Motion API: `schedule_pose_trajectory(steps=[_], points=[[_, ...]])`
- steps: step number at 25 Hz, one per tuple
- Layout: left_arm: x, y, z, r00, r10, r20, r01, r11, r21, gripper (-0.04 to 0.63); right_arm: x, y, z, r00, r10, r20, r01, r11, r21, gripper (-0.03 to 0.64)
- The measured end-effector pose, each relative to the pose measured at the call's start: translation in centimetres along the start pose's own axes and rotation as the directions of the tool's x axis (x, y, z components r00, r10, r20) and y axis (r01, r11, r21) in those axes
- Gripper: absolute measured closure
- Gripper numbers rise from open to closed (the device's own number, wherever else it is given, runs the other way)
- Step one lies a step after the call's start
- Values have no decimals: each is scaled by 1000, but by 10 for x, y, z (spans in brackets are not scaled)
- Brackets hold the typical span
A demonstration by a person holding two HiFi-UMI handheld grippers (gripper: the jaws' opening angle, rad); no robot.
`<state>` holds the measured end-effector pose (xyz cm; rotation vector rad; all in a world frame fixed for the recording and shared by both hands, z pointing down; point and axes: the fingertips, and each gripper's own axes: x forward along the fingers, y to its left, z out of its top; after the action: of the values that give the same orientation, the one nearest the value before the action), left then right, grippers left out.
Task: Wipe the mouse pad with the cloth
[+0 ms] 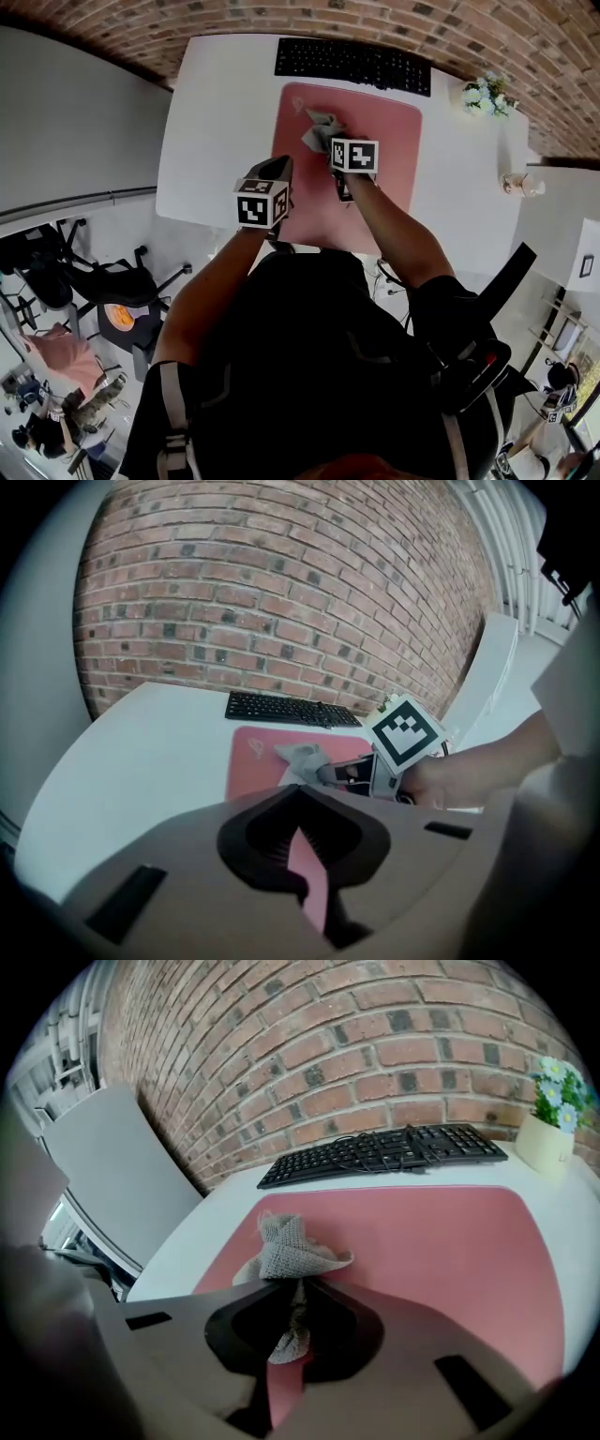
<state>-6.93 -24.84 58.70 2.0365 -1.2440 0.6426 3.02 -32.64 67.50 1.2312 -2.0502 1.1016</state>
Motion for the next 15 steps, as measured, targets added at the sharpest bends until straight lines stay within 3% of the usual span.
schedule_pose_trajectory(steps=[15], points=[[35, -62, 9, 991, -122, -51, 127, 986, 112, 597, -50, -87, -15, 993, -115, 38, 109, 987, 122, 580]])
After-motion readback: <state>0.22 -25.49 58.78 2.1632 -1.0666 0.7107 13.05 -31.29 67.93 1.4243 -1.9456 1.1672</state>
